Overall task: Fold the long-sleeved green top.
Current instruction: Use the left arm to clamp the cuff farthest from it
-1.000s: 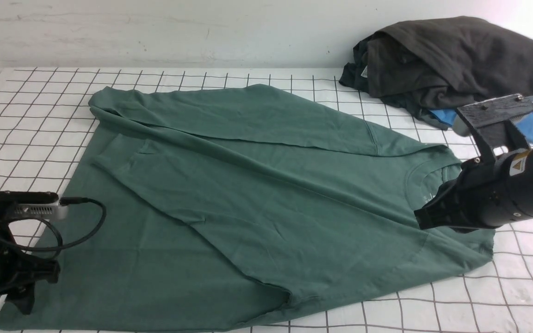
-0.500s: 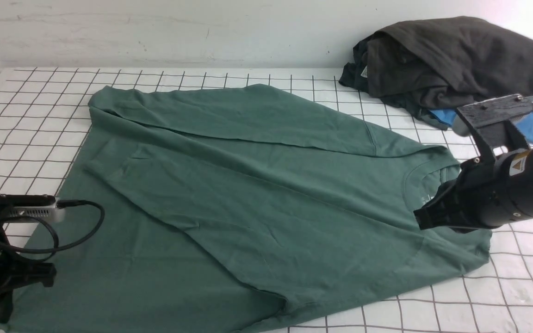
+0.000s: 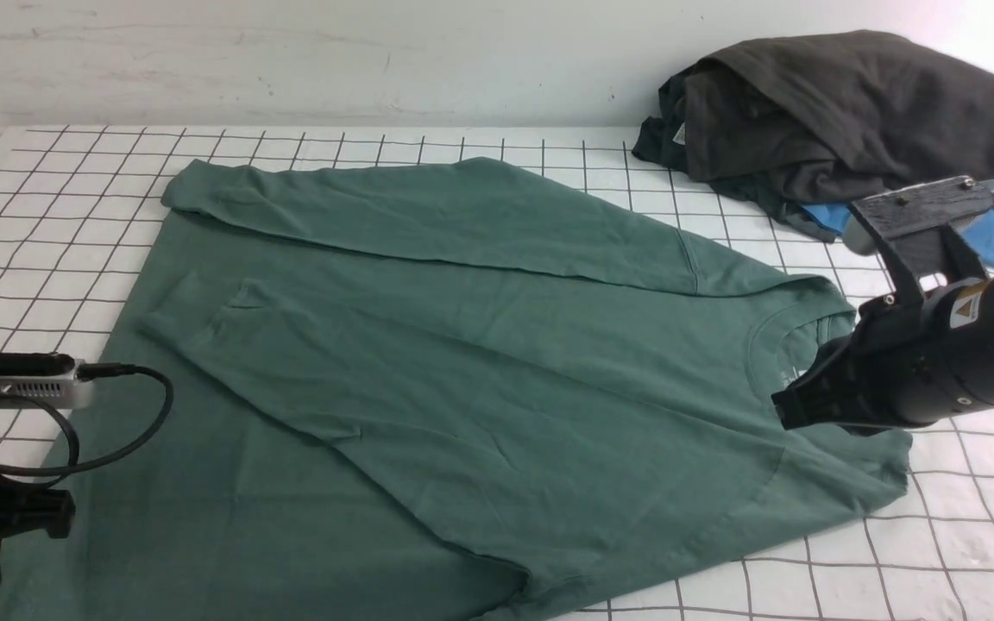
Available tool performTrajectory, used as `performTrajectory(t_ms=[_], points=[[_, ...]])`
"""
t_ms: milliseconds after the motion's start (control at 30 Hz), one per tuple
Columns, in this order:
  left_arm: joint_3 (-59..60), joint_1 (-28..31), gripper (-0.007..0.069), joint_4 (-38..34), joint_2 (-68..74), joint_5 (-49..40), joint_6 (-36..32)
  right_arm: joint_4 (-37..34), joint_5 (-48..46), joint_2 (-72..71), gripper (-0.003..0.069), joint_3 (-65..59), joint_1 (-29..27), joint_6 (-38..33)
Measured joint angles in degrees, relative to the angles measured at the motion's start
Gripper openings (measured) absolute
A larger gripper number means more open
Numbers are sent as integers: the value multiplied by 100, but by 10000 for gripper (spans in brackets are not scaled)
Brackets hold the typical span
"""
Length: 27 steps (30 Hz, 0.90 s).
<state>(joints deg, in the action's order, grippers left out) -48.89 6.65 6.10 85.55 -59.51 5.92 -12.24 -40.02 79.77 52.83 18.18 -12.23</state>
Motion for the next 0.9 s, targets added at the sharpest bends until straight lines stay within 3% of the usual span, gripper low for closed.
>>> performTrajectory(t_ms=[100,200,367,567,633,900], points=[[-337,0,342,6,18,90,5,-9,-26,0,-3,0,0,-11],[-927,0,412,-142,144,682,11,-135,-26,0,-3,0,0,-16],[-2174,6,426,-610,874,1057,-122,-392,-29,0,-3,0,0,-204],[-5180,6,482,-1460,3062,933,-474,-650,-48,0,-3,0,0,-667],[-5677,6,492,-1527,3415,838,-490,-650,-48,0,-3,0,0,-697],[-9490,6,510,-1562,5973,99,-145,-650,-73,213,-3,-47,0,-787]])
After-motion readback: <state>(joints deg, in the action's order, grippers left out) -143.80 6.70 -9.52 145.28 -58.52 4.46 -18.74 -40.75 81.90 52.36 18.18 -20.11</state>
